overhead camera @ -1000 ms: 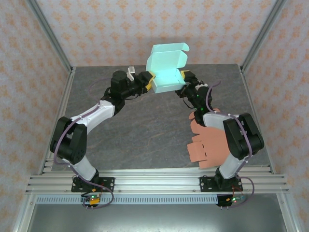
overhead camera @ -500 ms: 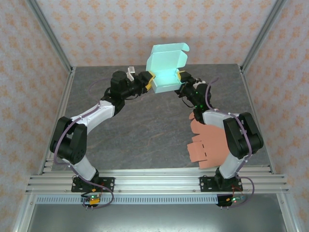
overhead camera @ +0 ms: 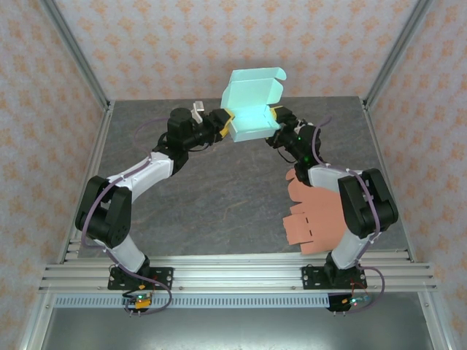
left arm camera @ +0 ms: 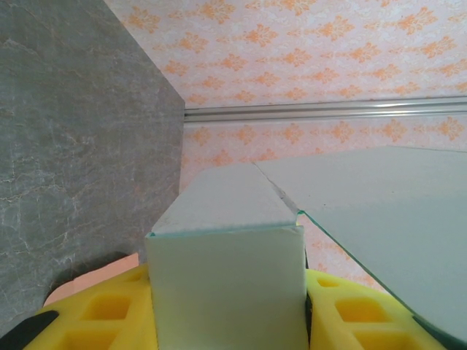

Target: Fold the paper box

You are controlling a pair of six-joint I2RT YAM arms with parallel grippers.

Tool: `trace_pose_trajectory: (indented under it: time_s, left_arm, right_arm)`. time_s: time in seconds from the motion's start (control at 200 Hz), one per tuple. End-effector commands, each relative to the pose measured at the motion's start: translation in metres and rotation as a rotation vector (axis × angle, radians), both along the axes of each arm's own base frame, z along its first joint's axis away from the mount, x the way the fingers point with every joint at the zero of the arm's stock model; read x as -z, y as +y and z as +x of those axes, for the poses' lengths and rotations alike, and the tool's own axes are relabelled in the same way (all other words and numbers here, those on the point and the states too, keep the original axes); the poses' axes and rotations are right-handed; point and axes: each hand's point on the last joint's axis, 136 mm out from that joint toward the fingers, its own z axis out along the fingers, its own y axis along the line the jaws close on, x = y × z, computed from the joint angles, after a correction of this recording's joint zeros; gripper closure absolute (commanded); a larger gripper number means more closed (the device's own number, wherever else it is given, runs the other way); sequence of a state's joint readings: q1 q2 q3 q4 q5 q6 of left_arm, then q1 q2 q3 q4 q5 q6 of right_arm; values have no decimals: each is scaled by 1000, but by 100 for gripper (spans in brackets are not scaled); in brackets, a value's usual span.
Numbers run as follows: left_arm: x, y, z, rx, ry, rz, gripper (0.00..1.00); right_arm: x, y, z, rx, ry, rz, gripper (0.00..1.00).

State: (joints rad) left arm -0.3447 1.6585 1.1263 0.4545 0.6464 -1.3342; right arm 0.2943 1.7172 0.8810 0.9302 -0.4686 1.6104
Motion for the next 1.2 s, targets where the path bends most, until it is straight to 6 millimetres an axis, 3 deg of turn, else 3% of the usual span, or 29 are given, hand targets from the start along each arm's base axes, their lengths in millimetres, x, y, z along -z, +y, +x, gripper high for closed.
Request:
trace_pose_trajectory:
  time_s: [0.0, 0.135, 0.325, 0.901, 1.196]
  left_arm:
    - [-22, 3, -6, 6, -73, -1, 71]
    - [-24, 4, -7, 4, -79, -2, 72]
    - [-24, 5, -9, 3, -78, -2, 72]
    - [-26, 5, -7, -2, -87, -11, 72]
    - [-24, 5, -8, -3, -88, -10, 72]
  right_arm:
    - [-34, -9, 0, 15, -65, 5, 27]
    - [-35, -6, 5, 2, -62, 0, 27]
    - [-39, 0, 10, -25, -77, 7, 41]
    - [-32, 13, 6, -81, -82, -5, 35]
    - [-30, 16, 7, -97, -77, 1, 44]
